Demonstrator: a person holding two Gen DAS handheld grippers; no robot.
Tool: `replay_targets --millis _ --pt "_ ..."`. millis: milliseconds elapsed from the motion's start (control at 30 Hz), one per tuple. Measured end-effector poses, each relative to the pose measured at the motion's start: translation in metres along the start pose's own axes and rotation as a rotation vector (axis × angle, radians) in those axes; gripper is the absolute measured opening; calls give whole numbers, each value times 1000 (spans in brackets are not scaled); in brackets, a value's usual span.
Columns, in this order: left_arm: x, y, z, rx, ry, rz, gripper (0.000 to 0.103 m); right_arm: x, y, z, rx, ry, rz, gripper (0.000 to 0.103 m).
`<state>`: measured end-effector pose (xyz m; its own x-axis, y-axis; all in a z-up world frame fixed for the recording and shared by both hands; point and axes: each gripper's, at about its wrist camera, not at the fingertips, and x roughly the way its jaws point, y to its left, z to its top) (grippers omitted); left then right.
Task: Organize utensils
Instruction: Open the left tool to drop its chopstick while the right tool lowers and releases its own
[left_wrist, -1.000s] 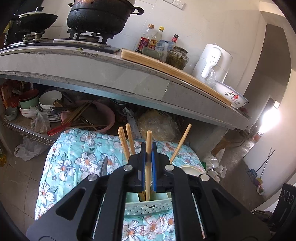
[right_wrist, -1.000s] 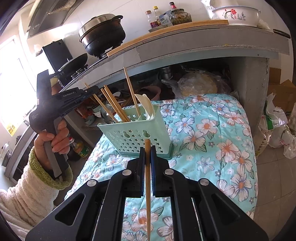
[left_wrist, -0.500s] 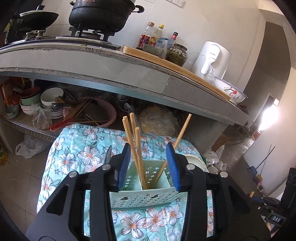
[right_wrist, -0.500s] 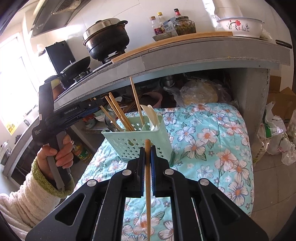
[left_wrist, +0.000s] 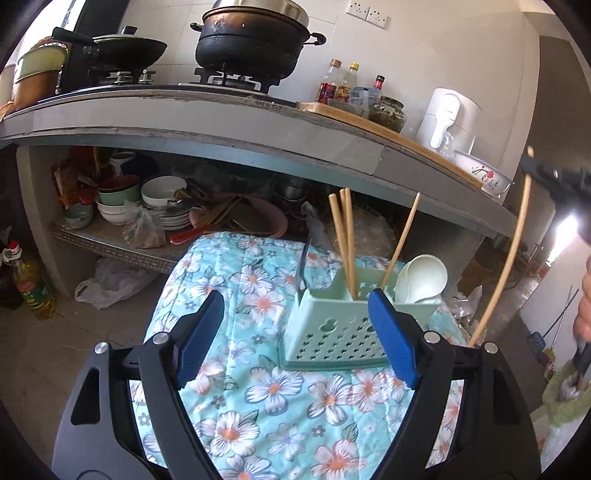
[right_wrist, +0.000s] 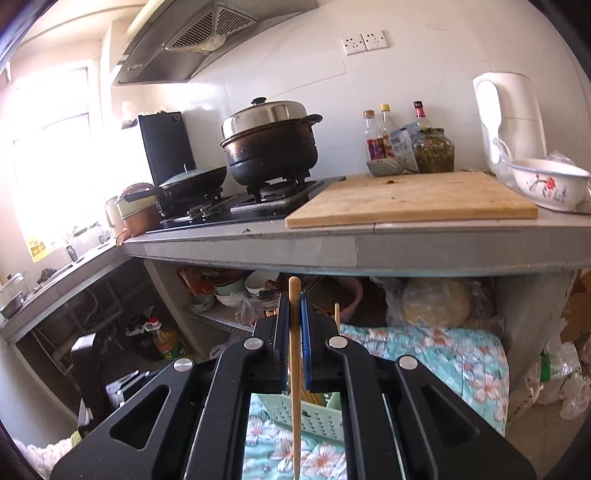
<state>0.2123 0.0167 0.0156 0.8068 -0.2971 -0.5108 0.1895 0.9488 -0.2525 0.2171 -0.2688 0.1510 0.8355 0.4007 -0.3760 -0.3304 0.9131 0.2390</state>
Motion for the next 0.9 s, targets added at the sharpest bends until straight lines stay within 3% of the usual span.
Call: replay_targets --millis 267,467,900 --pt "-6 22 -39 -4 71 56 80 37 18 42 -46 -76 -10 6" --pt "-9 32 -46 -16 71 73 80 72 29 52 -116 -98 -70 6" --pt "-4 44 -46 -23 79 98 80 135 25 11 -210 -4 -121 6"
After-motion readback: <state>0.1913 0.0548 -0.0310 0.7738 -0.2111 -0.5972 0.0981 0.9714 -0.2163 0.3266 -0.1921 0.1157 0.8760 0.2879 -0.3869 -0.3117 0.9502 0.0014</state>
